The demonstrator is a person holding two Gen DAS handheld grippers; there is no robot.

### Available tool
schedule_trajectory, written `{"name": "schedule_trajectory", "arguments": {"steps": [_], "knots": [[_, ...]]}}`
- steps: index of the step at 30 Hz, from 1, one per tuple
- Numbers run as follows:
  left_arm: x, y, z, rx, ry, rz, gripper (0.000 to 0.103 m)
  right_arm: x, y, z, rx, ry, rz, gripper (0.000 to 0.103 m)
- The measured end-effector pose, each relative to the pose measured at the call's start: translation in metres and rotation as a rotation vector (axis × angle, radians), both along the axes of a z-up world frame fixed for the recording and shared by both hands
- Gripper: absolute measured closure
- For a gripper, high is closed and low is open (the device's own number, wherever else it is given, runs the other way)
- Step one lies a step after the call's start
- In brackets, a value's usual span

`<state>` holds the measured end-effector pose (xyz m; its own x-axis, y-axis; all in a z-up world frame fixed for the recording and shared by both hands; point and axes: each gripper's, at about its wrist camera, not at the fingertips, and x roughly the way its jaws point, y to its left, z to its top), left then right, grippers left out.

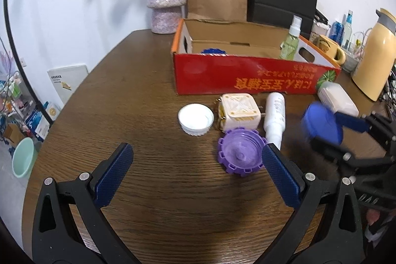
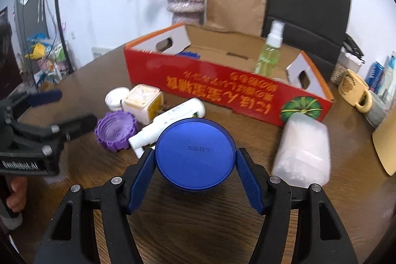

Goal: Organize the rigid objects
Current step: 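Grasp the large blue lid with the right tool while the left tool grasps the purple ridged cap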

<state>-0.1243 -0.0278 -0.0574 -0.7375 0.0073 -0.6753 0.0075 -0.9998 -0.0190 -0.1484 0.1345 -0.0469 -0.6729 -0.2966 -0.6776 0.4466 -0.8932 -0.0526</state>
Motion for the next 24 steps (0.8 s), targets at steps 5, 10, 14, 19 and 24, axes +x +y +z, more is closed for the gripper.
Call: {"name": "schedule_trajectory", "arguments": {"steps": [5, 10, 14, 19, 24], "knots": [[-0.003, 0.012, -0.006, -0.015, -0.023, -0.027, 0.000, 0.004, 0.016, 0.012, -0.043, 0.034, -0.047, 0.032], [-0.009, 0.021, -0.013, -0.043, -0.061, -0.018, 0.000, 0.008, 0.026, 0.017, -0.066, 0.050, -0.071, 0.032], [-0.013, 0.023, -0.017, -0.051, -0.078, 0.003, 0.000, 0.013, 0.031, 0.018, -0.073, 0.059, -0.078, 0.032], [-0.018, 0.027, -0.021, -0.050, -0.095, -0.002, 0.001, 0.015, 0.032, 0.018, -0.074, 0.059, -0.079, 0.032], [-0.023, 0.030, -0.024, -0.031, -0.120, -0.010, 0.016, 0.017, 0.030, 0.017, -0.069, 0.061, -0.071, 0.032]]}}
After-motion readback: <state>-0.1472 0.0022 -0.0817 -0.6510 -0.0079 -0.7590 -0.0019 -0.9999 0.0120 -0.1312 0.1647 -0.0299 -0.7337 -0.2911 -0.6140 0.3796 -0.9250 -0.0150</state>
